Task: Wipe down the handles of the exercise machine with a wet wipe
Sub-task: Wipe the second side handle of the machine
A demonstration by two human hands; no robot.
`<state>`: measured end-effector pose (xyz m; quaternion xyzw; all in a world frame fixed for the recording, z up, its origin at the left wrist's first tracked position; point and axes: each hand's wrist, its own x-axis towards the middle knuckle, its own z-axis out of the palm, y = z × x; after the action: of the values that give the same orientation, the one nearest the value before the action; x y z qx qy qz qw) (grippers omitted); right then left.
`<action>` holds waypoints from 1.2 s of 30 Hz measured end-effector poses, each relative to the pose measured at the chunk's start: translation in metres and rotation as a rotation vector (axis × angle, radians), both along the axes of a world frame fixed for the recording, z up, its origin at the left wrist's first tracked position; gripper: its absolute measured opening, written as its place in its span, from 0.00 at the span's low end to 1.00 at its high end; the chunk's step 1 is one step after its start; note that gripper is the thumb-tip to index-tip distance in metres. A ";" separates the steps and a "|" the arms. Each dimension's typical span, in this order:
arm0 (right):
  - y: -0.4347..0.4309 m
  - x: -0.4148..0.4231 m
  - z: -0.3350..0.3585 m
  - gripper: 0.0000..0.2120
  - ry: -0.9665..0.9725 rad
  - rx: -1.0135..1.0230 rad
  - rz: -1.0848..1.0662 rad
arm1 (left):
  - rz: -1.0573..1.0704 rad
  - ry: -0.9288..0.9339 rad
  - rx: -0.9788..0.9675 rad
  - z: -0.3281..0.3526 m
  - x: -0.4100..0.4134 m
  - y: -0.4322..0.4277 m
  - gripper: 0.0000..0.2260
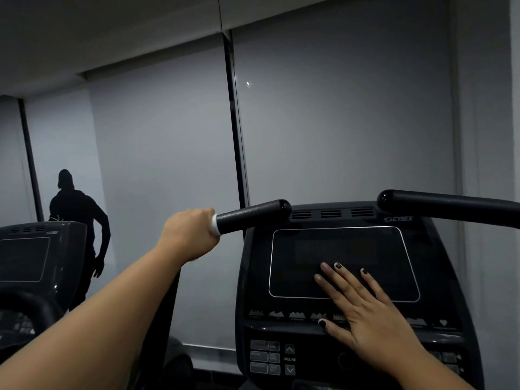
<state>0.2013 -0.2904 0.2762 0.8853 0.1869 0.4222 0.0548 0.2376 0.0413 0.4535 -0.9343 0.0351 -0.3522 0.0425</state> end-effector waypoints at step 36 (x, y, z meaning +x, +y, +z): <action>0.038 -0.002 0.023 0.34 0.117 0.041 -0.119 | -0.246 0.382 -0.263 0.016 -0.028 -0.006 0.39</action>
<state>0.1991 -0.2526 0.2993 0.9189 0.1282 0.3696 0.0507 0.2094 0.0351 0.4697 -0.9701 0.1097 -0.1732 -0.1298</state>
